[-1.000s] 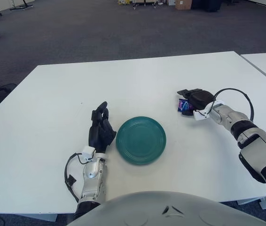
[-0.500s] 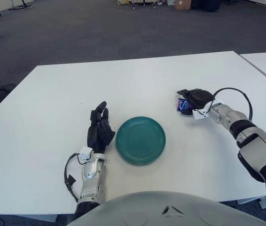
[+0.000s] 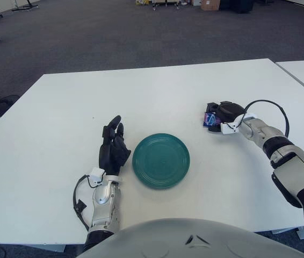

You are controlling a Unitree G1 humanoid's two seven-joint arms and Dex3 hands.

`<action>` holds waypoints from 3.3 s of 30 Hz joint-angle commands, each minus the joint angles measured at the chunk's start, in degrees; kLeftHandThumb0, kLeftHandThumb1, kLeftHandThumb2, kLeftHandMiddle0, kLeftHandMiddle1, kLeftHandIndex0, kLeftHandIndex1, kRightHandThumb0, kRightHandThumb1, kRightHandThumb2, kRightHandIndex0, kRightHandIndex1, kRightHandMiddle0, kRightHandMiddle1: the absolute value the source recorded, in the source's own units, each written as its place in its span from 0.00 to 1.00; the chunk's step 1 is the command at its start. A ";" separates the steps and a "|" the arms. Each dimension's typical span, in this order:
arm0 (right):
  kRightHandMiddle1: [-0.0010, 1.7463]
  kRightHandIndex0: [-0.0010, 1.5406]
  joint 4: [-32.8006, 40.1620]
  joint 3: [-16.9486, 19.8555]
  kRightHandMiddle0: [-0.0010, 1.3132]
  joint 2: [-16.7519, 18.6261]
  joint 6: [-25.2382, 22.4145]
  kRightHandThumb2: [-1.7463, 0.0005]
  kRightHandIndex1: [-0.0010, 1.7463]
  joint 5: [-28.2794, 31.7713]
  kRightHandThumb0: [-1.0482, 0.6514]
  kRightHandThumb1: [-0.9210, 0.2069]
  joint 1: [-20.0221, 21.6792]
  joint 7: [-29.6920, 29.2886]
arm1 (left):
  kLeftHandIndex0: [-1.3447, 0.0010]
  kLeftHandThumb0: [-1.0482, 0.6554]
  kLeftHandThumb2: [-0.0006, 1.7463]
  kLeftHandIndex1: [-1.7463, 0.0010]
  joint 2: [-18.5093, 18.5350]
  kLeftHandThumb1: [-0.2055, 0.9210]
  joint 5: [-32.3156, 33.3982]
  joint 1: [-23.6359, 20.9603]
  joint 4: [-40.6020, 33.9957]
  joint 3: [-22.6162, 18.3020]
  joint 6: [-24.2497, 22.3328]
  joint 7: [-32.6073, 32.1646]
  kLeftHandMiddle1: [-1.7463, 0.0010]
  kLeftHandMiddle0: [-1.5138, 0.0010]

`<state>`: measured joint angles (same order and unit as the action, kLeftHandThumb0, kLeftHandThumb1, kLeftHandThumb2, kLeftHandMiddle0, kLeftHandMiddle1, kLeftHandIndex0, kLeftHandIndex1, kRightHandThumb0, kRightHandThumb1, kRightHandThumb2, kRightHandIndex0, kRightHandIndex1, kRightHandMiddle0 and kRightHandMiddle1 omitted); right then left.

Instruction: Put the gum into the plate.

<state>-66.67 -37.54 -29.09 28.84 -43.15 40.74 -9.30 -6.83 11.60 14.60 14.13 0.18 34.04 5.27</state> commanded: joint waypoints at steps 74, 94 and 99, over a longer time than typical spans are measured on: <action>1.00 0.63 45.62 12.97 0.35 5.08 -4.79 0.39 1.00 5.81 0.37 0.36 -0.98 14.60 | 1.00 0.09 0.54 0.61 -2.67 1.00 3.29 2.86 3.67 -1.29 -3.05 2.08 0.99 0.85; 1.00 0.66 44.03 12.67 0.36 4.62 -5.89 0.39 1.00 2.39 0.37 0.37 0.75 18.52 | 1.00 0.10 0.54 0.59 -2.47 1.00 0.04 3.00 3.61 -0.99 -2.24 0.22 1.00 0.84; 1.00 0.63 39.04 12.78 0.36 5.19 -5.95 0.39 1.00 2.41 0.37 0.37 2.64 16.71 | 1.00 0.09 0.55 0.61 -2.50 1.00 0.46 3.17 3.37 -1.04 -2.47 0.61 1.00 0.85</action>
<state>-25.05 -25.19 -24.13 23.23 -40.09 41.24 8.69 -6.76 11.32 14.83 13.51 -0.56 31.10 6.25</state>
